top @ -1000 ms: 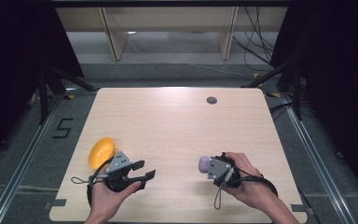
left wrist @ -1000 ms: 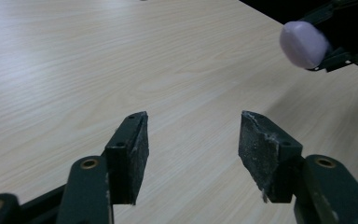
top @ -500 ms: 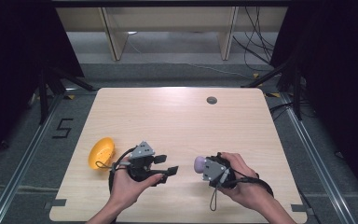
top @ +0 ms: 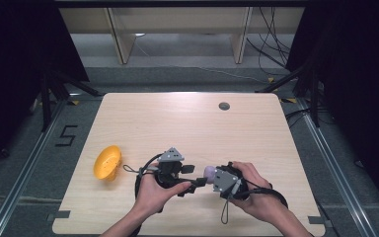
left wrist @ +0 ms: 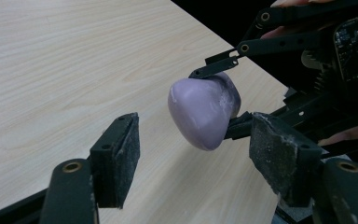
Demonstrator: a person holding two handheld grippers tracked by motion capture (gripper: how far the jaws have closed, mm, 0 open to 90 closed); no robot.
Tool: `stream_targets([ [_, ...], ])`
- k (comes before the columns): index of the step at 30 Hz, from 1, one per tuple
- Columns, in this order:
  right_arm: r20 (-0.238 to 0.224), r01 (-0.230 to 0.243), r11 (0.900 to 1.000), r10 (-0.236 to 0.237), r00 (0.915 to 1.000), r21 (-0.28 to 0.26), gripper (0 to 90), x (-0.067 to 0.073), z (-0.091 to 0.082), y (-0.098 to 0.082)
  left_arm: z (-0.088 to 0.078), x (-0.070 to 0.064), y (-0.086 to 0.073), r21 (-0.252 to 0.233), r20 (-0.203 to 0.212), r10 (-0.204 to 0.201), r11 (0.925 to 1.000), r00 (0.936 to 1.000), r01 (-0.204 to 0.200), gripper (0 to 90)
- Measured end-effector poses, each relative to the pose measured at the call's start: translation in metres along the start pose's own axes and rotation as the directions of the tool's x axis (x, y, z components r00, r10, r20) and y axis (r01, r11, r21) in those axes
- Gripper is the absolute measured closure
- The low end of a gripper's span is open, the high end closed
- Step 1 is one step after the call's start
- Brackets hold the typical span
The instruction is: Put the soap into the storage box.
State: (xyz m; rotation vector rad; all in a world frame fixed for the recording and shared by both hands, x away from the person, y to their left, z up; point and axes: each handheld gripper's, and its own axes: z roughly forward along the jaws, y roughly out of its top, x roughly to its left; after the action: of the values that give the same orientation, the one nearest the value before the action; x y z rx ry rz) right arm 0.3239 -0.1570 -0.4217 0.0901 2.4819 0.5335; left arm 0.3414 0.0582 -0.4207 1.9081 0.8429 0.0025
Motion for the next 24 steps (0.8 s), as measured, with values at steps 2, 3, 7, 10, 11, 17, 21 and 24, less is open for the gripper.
stream_targets([
  [2, -0.002, 0.004, 1.0, -0.004, 1.0, -0.004, 50.2, 0.001, 0.001, 0.001, 0.003, 0.0, 0.001, 0.008, 0.015, -0.009, 0.9999, 0.9998, 0.009, 32.9],
  [3, -0.002, 0.004, 1.0, -0.004, 1.0, -0.004, 50.2, 0.001, 0.001, 0.001, 0.003, 0.0, 0.001, 0.008, 0.015, -0.009, 0.9999, 0.9998, 0.009, 32.9],
  [7, -0.004, 0.011, 1.0, -0.011, 0.9999, -0.007, 50.2, 0.003, 0.002, 0.003, 0.01, 0.001, 0.001, 0.029, 0.032, -0.033, 0.9991, 0.9989, 0.032, 32.8],
  [10, 0.0, 0.018, 1.0, -0.018, 0.9998, -0.009, 50.2, 0.004, 0.002, 0.004, 0.013, 0.003, 0.002, 0.031, 0.026, -0.045, 0.9985, 0.9986, 0.044, 32.9],
  [11, 0.0, 0.018, 1.0, -0.018, 0.9998, -0.009, 50.2, 0.004, 0.002, 0.004, 0.013, 0.003, 0.002, 0.031, 0.026, -0.045, 0.9985, 0.9986, 0.044, 33.0],
  [17, -0.013, -0.005, 1.0, 0.005, 0.9999, -0.012, 50.2, 0.007, 0.003, 0.006, 0.02, 0.005, 0.002, 0.038, 0.054, -0.085, 0.9958, 0.9949, 0.083, 34.2],
  [21, -0.006, 0.013, 1.0, -0.014, 0.9999, -0.014, 50.2, 0.006, 0.003, 0.006, 0.025, 0.004, 0.003, 0.043, 0.064, -0.089, 0.9953, 0.994, 0.086, 34.2],
  [24, -0.007, 0.019, 1.0, -0.019, 0.9998, -0.014, 50.2, 0.007, 0.002, 0.007, 0.028, 0.004, 0.002, 0.049, 0.067, -0.099, 0.9941, 0.9928, 0.096, 34.2],
])
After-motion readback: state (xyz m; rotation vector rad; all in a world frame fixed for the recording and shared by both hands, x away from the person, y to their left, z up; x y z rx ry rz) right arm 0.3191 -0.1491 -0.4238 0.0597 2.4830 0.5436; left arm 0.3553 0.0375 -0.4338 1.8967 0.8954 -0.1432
